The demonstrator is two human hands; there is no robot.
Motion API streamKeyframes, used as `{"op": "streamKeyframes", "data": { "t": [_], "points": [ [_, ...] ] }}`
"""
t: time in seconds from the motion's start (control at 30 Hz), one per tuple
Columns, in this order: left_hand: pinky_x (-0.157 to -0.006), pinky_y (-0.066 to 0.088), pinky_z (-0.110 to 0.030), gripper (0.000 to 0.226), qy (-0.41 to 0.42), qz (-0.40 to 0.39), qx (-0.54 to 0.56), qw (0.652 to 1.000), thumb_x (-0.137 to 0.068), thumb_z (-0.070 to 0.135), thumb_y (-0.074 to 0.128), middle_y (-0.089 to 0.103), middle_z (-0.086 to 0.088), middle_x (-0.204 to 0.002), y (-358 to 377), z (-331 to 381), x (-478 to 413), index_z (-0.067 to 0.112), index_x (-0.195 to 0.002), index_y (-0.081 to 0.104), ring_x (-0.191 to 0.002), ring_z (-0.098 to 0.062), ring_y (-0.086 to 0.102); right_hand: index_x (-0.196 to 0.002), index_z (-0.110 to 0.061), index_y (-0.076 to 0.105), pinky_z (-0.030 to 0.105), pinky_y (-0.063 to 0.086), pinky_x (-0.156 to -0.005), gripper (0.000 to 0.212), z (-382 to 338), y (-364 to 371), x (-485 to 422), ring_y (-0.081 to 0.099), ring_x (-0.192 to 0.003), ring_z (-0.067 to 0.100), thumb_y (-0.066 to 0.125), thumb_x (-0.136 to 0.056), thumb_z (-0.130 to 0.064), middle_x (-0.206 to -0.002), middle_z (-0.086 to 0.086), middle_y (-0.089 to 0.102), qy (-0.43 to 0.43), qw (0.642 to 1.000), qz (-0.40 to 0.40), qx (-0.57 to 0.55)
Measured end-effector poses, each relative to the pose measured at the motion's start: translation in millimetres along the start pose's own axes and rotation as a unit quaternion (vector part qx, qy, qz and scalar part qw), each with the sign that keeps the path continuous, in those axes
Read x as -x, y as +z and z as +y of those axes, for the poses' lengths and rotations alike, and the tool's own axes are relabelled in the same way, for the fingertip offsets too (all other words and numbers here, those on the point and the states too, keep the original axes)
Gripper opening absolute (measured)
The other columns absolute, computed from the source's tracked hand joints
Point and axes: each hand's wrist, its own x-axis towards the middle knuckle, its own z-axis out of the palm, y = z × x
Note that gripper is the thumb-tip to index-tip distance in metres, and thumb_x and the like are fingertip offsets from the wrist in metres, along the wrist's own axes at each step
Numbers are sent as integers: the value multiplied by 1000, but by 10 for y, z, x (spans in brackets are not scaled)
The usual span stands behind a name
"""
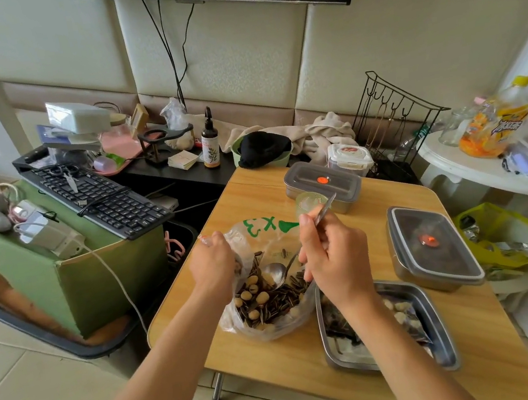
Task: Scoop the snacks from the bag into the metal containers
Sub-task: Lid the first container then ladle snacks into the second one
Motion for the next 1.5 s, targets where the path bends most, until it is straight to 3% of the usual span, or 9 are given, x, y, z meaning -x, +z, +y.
{"op": "streamKeyframes", "data": {
  "t": [0.2,0.53,0.67,0.77,0.9,1.0,1.17,1.37,1.5],
  "points": [
    [-80,47,-41,36,20,12,13,1000,-108,36,41,58,-12,-92,28,26,1,14,-79,47,-81,-25,53,-78,-11,61,30,47,-35,36,29,-69,-7,60,-35,10,49,-109,-22,-52,-2,63,83,994,67,-17],
    [-74,44,-38,31,57,14,20,998,-107,33,43,55,-7,-83,0,51,57,17,-81,49,-74,-22,50,-89,-10,61,28,48,-35,34,-37,116,33,63,-40,7,45,-109,-32,-56,-4,63,20,999,-23,-23],
    [-64,44,-32,33,70,17,11,997,-108,36,42,57,-5,-83,-16,65,39,8,-101,58,-71,-18,51,-94,-10,61,25,49,-38,29,-8,123,25,65,-42,14,46,-110,-28,-60,3,67,140,988,-13,-56],
    [-60,41,-31,34,101,13,-5,995,-107,36,42,59,-7,-79,-32,64,26,9,-93,58,-66,-19,48,-94,-7,62,34,56,-48,34,100,53,-27,70,-50,27,43,-112,-29,-64,11,70,305,946,6,-107],
    [-78,49,-38,39,155,-3,-79,985,-107,43,43,66,-3,-84,-25,34,37,7,-105,58,-72,-17,58,-96,-6,62,38,57,-53,37,282,-33,-81,72,-55,30,39,-112,-29,-64,11,72,403,908,27,-109],
    [-104,33,-46,36,204,22,-208,956,-105,50,45,58,11,-82,10,14,82,15,-113,50,-84,-18,56,-94,-9,62,32,52,-48,38,330,-142,-134,68,-49,23,38,-112,-31,-62,9,71,400,911,55,-81],
    [-88,16,-35,26,284,-52,-283,915,-101,47,53,70,4,-93,82,-63,164,21,-107,49,-94,-19,61,-90,-11,62,26,47,-41,40,354,-370,-218,63,-46,22,37,-112,-32,-64,12,68,353,926,123,-58],
    [-92,24,-32,57,332,-156,-403,839,-93,60,62,61,14,-91,150,-159,123,21,-132,48,-95,-10,55,-86,-17,61,29,45,-46,37,370,-517,-267,63,-46,23,36,-111,-29,-66,16,69,311,933,174,-56],
    [-102,39,-37,57,329,-186,-395,837,-90,62,64,64,11,-97,190,-203,70,19,-126,51,-94,-14,60,-86,-18,62,27,47,-45,38,285,-478,-234,64,-46,23,38,-112,-30,-61,10,67,252,953,160,-55]
  ]
}}
